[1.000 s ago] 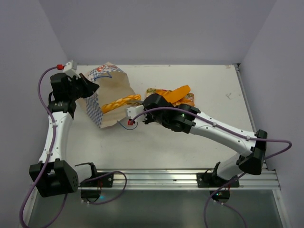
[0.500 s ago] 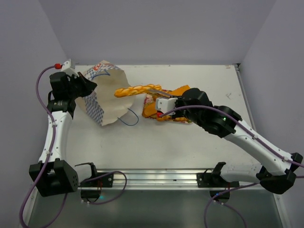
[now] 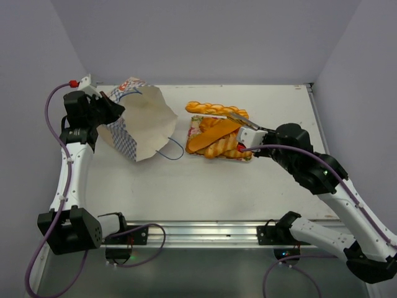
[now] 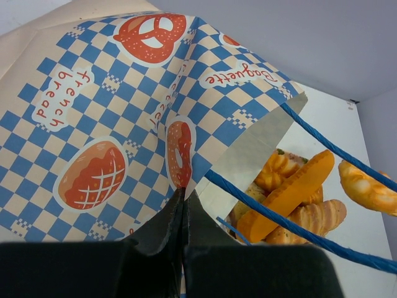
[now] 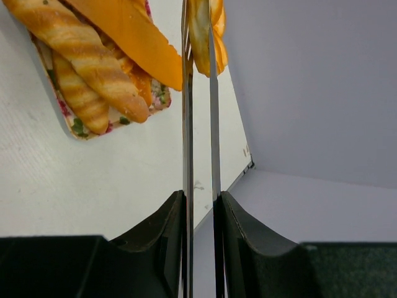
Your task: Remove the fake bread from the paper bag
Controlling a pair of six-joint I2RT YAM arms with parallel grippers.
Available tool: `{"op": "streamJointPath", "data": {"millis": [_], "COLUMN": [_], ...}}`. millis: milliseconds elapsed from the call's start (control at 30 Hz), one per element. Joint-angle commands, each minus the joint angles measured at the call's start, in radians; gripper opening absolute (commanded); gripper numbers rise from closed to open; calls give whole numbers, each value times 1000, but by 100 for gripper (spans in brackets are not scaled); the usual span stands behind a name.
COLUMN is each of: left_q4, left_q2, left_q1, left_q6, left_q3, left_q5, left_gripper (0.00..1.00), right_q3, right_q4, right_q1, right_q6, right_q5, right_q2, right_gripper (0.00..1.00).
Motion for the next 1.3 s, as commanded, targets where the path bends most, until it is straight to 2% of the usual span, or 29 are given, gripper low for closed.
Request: {"op": "streamJointPath", "data": {"millis": [0, 400, 667, 1000, 1267], "left_q4": [0, 7, 5, 17, 25], "left_q2": [-22, -54, -79, -93, -97], "left_q1": [6, 6, 5, 6, 5], "left_q6": [8, 19, 20, 13, 11], "left_q3": [40, 8, 10, -4, -10], "left_q5": [1, 50, 70, 90, 101], "left_gripper": [0, 0, 0, 0, 0], "right_q3": [-54, -284, -304, -247, -345], "right_q4": [26, 113, 164, 165, 198], "right_q1": [-28, -121, -131, -132, -132], "right_q6": [-10, -19, 8, 31, 18], "right_q5": [23, 49, 36, 11, -24], "right_q2": [-29, -83, -71, -49, -22], "right_gripper": [0, 0, 0, 0, 0]}}
